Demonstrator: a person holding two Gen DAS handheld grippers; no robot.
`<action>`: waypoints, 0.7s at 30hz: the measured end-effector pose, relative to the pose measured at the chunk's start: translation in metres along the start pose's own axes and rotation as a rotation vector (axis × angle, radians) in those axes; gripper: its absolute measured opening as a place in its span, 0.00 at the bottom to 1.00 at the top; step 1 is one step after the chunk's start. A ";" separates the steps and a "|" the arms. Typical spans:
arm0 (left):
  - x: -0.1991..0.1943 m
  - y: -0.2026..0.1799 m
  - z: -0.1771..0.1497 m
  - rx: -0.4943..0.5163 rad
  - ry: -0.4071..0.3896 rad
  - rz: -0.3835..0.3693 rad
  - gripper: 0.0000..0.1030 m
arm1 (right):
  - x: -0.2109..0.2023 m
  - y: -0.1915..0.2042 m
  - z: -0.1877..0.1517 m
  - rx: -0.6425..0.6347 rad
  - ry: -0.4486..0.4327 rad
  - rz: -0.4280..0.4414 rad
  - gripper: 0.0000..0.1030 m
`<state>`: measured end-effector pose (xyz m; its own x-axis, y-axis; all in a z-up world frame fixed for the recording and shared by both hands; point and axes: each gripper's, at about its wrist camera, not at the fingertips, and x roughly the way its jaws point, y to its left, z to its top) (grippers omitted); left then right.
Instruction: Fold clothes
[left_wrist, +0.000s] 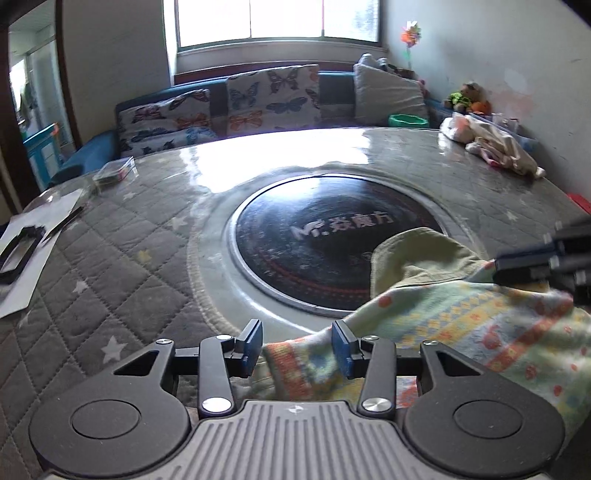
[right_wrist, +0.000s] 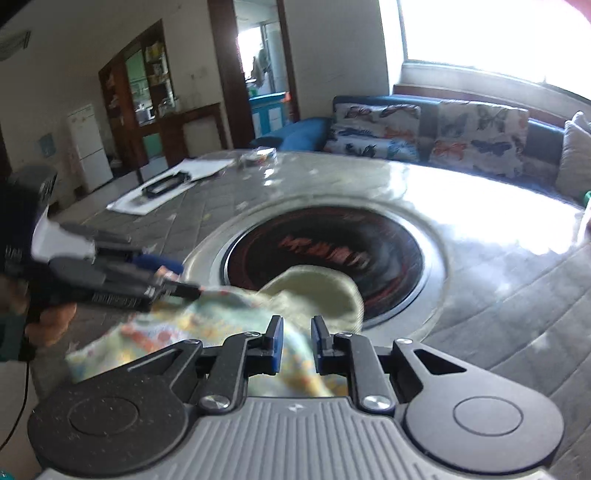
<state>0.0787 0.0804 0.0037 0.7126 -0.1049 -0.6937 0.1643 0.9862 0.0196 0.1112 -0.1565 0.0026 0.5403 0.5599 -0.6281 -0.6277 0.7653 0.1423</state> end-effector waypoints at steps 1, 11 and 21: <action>0.000 0.002 0.000 -0.009 0.003 0.007 0.44 | 0.003 0.000 -0.003 0.005 0.011 0.000 0.15; -0.005 0.005 0.000 -0.030 -0.013 0.051 0.45 | -0.012 -0.043 -0.018 0.121 0.010 -0.157 0.11; -0.044 -0.029 0.006 -0.028 -0.110 0.000 0.43 | -0.022 -0.041 -0.033 0.084 0.003 -0.201 0.12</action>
<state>0.0469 0.0557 0.0374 0.7834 -0.1170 -0.6104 0.1463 0.9892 -0.0017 0.1068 -0.2108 -0.0141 0.6486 0.3924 -0.6522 -0.4584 0.8854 0.0768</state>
